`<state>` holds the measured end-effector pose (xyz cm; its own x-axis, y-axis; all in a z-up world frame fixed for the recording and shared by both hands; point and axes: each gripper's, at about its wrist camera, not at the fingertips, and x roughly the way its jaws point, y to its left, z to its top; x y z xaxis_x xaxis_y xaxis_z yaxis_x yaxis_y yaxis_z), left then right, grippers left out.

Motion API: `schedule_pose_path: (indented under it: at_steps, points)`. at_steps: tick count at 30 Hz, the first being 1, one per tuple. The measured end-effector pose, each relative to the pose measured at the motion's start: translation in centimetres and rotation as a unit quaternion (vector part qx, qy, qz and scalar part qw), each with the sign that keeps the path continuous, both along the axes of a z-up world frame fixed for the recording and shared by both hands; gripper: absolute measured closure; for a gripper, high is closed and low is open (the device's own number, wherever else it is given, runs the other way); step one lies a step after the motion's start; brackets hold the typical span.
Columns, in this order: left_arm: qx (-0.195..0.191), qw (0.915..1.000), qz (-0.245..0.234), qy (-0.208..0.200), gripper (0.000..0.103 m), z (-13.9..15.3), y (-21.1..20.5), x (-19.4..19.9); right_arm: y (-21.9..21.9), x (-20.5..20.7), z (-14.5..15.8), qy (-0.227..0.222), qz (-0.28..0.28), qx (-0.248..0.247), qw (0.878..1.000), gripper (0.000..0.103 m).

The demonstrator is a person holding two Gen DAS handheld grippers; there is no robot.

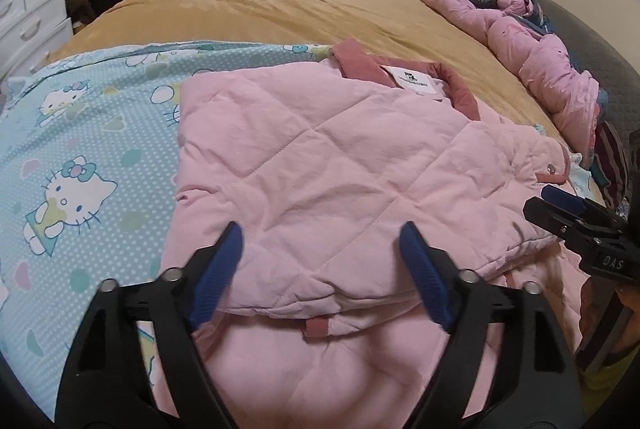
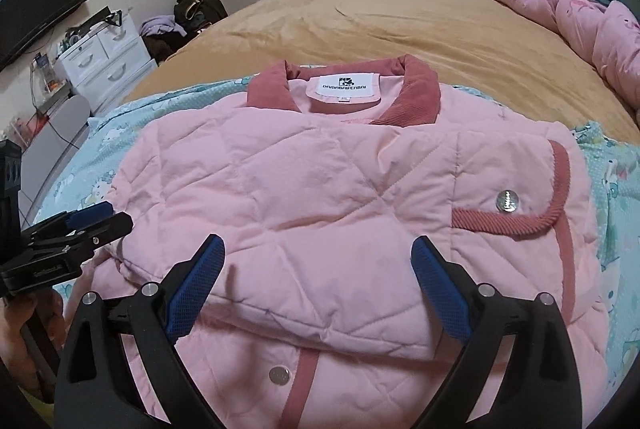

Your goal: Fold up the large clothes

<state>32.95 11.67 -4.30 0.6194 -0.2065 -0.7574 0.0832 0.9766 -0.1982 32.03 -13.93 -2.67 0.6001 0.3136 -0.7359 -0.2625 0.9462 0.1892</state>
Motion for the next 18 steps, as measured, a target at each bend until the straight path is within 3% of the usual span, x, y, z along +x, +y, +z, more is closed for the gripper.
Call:
schedule_pose_path:
  at_steps: [6,18]
  points:
    - [0.016,0.9999,0.001,-0.003,0.009,0.5,-0.4,-0.5,-0.6,-0.8,0.8,-0.006,-0.003,0.013,1.000,0.009]
    - [0.010,0.9999,-0.001,-0.014,0.009,2.2,-1.0,-2.6,-1.7,-2.9,2.8,-0.024,-0.009,0.028,0.999,0.009]
